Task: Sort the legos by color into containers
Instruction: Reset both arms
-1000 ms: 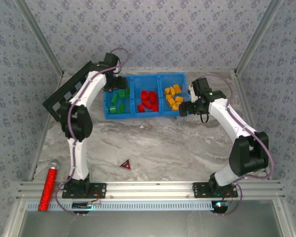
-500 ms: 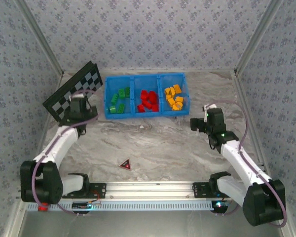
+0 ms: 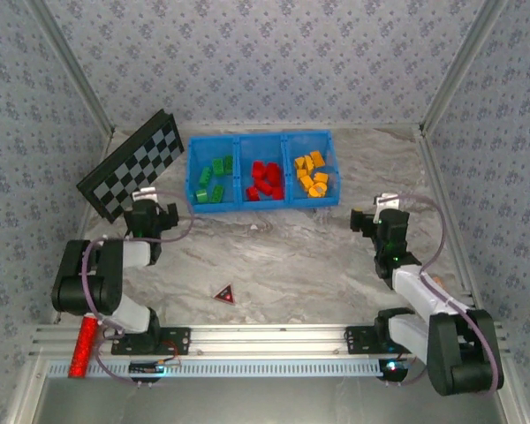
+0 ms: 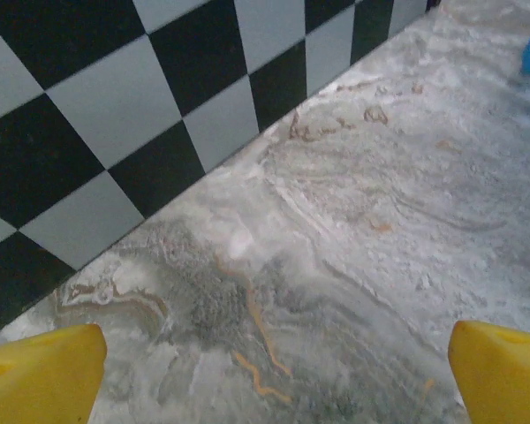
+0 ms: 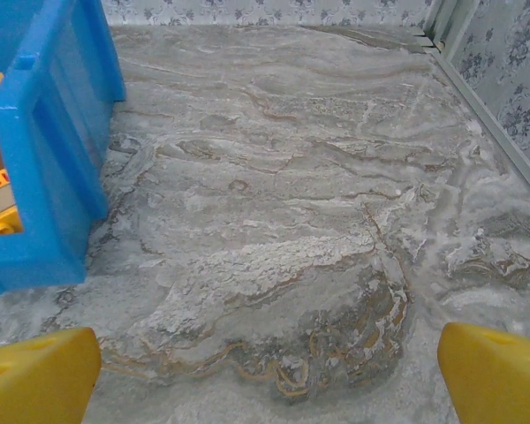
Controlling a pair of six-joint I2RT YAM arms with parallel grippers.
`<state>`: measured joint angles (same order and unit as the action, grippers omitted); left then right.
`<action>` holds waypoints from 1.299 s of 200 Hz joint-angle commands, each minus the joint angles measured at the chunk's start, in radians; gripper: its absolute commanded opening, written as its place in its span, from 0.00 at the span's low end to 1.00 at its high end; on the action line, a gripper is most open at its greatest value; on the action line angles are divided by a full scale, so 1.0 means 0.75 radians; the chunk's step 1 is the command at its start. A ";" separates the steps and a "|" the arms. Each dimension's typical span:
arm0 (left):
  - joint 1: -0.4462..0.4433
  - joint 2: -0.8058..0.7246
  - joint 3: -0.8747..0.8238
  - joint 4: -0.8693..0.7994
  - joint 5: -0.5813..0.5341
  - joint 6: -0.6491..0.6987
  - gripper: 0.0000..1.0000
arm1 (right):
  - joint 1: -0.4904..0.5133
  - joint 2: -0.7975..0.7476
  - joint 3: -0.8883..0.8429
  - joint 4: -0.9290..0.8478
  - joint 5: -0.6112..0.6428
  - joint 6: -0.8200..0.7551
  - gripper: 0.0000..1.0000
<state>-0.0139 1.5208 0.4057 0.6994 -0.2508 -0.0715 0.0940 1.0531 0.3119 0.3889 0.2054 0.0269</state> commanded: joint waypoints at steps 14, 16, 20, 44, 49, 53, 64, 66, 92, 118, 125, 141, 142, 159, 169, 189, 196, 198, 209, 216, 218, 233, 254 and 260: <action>0.036 0.019 -0.003 0.177 0.194 0.035 0.99 | -0.036 0.157 -0.005 0.261 -0.054 -0.060 1.00; 0.036 0.016 0.002 0.160 0.199 0.036 0.99 | -0.037 0.170 -0.002 0.272 -0.057 -0.061 1.00; 0.036 0.013 0.007 0.145 0.200 0.036 0.99 | -0.037 0.196 -0.003 0.295 -0.066 -0.063 1.00; 0.036 0.021 0.000 0.172 0.200 0.038 0.99 | -0.043 0.349 0.071 0.358 -0.103 -0.105 1.00; 0.034 0.016 0.002 0.165 0.200 0.039 0.99 | -0.039 0.373 0.096 0.342 -0.097 -0.123 1.00; 0.035 0.014 0.003 0.155 0.201 0.038 0.99 | -0.040 0.393 0.116 0.322 -0.098 -0.133 1.00; 0.034 0.018 0.001 0.163 0.198 0.039 0.99 | -0.047 0.439 0.138 0.334 -0.130 -0.173 1.00; 0.033 0.016 0.002 0.160 0.199 0.039 0.99 | -0.050 0.450 0.133 0.357 -0.142 -0.180 1.00; 0.034 0.016 0.003 0.162 0.200 0.039 0.99 | -0.142 0.571 0.110 0.496 -0.298 -0.138 1.00; 0.034 0.017 0.003 0.162 0.198 0.039 0.99 | -0.165 0.620 0.109 0.533 -0.303 -0.104 1.00; 0.035 0.016 0.003 0.161 0.198 0.039 0.99 | -0.185 0.630 0.107 0.571 -0.322 -0.083 1.00; 0.035 0.017 0.003 0.162 0.199 0.039 0.99 | -0.190 0.629 0.112 0.552 -0.311 -0.075 1.00; 0.034 0.016 0.003 0.161 0.199 0.038 0.99 | -0.190 0.629 0.113 0.552 -0.310 -0.075 1.00; 0.032 0.016 0.003 0.161 0.198 0.040 0.99 | -0.189 0.626 0.113 0.548 -0.305 -0.077 1.00; 0.032 0.017 0.003 0.161 0.199 0.038 0.99 | -0.185 0.626 0.112 0.545 -0.304 -0.077 1.00; 0.032 0.016 0.003 0.162 0.198 0.039 0.99 | -0.175 0.624 0.111 0.548 -0.285 -0.085 1.00; 0.034 0.016 0.003 0.162 0.198 0.040 0.99 | -0.176 0.623 0.112 0.545 -0.286 -0.083 1.00; 0.035 0.016 0.003 0.162 0.199 0.038 0.99 | -0.177 0.623 0.112 0.547 -0.286 -0.083 1.00; 0.033 0.016 0.002 0.160 0.198 0.039 0.99 | -0.177 0.623 0.112 0.545 -0.286 -0.083 1.00; 0.033 0.016 0.002 0.162 0.198 0.038 0.99 | -0.177 0.623 0.111 0.546 -0.286 -0.083 1.00; 0.034 0.016 0.003 0.161 0.199 0.040 0.99 | -0.176 0.624 0.112 0.545 -0.286 -0.084 1.00; 0.033 0.016 0.003 0.162 0.198 0.038 0.99 | -0.174 0.627 0.123 0.530 -0.283 -0.087 1.00; 0.033 0.016 0.003 0.162 0.198 0.040 0.99 | -0.168 0.635 0.137 0.513 -0.275 -0.091 1.00; 0.034 0.016 0.003 0.162 0.198 0.040 0.99 | -0.166 0.635 0.136 0.515 -0.273 -0.091 1.00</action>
<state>0.0113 1.5307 0.3977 0.7887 -0.1192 -0.0490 -0.0368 1.5196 0.3870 0.7673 -0.0074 -0.0448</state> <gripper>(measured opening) 0.990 0.998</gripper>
